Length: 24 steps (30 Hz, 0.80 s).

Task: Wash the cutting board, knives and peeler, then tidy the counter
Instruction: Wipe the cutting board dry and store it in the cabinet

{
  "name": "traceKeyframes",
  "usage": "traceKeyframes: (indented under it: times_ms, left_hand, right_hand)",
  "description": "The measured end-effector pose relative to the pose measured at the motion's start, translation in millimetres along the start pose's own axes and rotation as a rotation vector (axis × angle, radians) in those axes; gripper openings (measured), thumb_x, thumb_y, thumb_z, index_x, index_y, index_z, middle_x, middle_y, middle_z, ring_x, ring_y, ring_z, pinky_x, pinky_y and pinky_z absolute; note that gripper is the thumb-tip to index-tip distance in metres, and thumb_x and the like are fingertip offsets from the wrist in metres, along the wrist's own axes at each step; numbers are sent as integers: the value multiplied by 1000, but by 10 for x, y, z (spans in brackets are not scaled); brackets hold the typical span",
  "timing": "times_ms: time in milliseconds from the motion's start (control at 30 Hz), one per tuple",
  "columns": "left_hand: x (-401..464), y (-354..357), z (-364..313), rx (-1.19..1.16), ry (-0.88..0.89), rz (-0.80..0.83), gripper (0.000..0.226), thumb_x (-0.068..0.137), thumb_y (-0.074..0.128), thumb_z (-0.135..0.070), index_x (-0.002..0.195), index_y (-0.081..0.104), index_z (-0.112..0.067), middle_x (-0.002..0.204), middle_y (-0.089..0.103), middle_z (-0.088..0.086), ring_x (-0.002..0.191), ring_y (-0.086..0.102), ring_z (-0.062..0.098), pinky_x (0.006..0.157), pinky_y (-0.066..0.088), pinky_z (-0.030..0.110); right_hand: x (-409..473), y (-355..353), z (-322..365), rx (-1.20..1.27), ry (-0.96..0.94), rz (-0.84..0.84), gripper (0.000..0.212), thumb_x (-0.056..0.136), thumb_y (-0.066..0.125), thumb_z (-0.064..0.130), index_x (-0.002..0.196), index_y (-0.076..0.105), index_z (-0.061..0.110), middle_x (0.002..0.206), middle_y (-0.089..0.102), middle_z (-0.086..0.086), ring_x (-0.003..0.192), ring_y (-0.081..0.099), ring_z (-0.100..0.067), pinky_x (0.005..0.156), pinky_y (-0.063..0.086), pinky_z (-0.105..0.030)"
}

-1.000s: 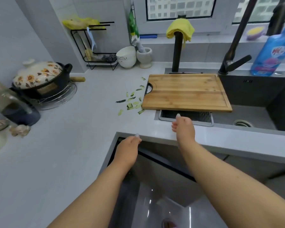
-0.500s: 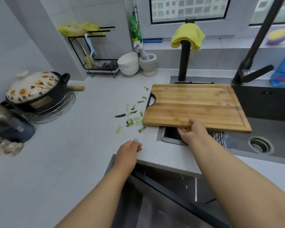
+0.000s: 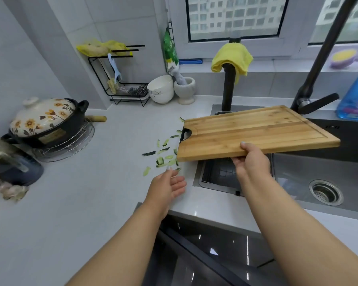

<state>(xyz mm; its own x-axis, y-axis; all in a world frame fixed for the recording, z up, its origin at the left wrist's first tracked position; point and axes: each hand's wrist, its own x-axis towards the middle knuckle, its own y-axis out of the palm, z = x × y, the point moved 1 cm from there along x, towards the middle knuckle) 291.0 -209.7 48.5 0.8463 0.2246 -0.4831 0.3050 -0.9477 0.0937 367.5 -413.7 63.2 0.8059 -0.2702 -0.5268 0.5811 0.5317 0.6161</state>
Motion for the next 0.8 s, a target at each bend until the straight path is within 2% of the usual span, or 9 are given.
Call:
traceKeyframes:
  times_ms: [167, 233, 333, 500, 567, 633, 667, 733, 800]
  left_hand:
    - [-116, 72, -156, -369, -74, 74, 57, 103, 37, -39, 140, 41, 4, 128, 59, 21, 114, 61, 31, 95, 50, 40]
    - [-167, 54, -202, -410, -64, 63, 59, 103, 37, -40, 142, 38, 5, 130, 58, 21, 115, 60, 30, 97, 49, 40]
    - [-246, -18, -245, -460, -42, 26, 56, 103, 36, -40, 134, 48, 5, 126, 60, 22, 109, 62, 29, 92, 50, 39]
    - [-427, -260, -233, -501, -18, -63, 53, 101, 41, -42, 124, 56, 3, 109, 67, 17, 110, 62, 32, 98, 48, 49]
    - [-534, -378, -220, -536, 5, -99, 48, 101, 43, -40, 118, 58, 2, 109, 67, 17, 114, 61, 33, 103, 44, 52]
    - [-679, -496, -207, -576, 32, -123, 49, 102, 43, -38, 123, 56, 4, 115, 65, 18, 111, 63, 31, 103, 45, 50]
    - [-767, -553, -204, -595, 41, -138, 50, 102, 43, -36, 127, 54, 5, 118, 63, 19, 105, 65, 30, 99, 50, 47]
    - [-937, -679, -184, -638, 50, -173, 48, 102, 43, -34, 127, 53, 6, 122, 62, 21, 94, 67, 28, 80, 59, 38]
    - [-1121, -817, -125, -646, 59, -211, 45, 102, 43, -32, 124, 54, 6, 118, 64, 21, 90, 67, 29, 66, 61, 36]
  right_hand:
    - [-269, -159, 27, -88, -76, 25, 22, 84, 59, -5, 103, 55, 5, 100, 63, -8, 90, 64, -22, 82, 57, -40]
    - [-375, -188, 67, -120, -101, 38, 16, 82, 59, -4, 93, 57, 7, 93, 63, -6, 84, 64, -21, 80, 56, -39]
    - [-529, -214, 108, -161, -108, 47, 13, 80, 60, -3, 85, 57, 9, 83, 62, -4, 77, 61, -20, 72, 52, -35]
    - [-774, -241, 65, -200, -36, 110, 11, 79, 60, 0, 82, 55, 9, 78, 56, -4, 69, 55, -18, 66, 45, -34]
    - [-884, -243, 40, -208, -14, 148, 10, 80, 58, 0, 83, 55, 9, 79, 56, -4, 71, 55, -19, 66, 46, -34]
    - [-1006, -245, 18, -213, -1, 198, 10, 82, 57, -1, 84, 55, 9, 80, 57, -5, 73, 57, -20, 67, 49, -35]
    - [-1073, -244, 9, -220, 2, 225, 11, 82, 56, -1, 84, 54, 9, 80, 56, -5, 73, 57, -20, 67, 51, -36]
    - [-1194, -255, -6, -245, 2, 267, 11, 82, 55, -1, 82, 53, 10, 76, 55, -5, 71, 57, -21, 69, 53, -39]
    - [-1324, -296, -25, -275, 10, 308, 10, 81, 55, 0, 81, 54, 10, 75, 54, -5, 70, 56, -23, 72, 51, -43]
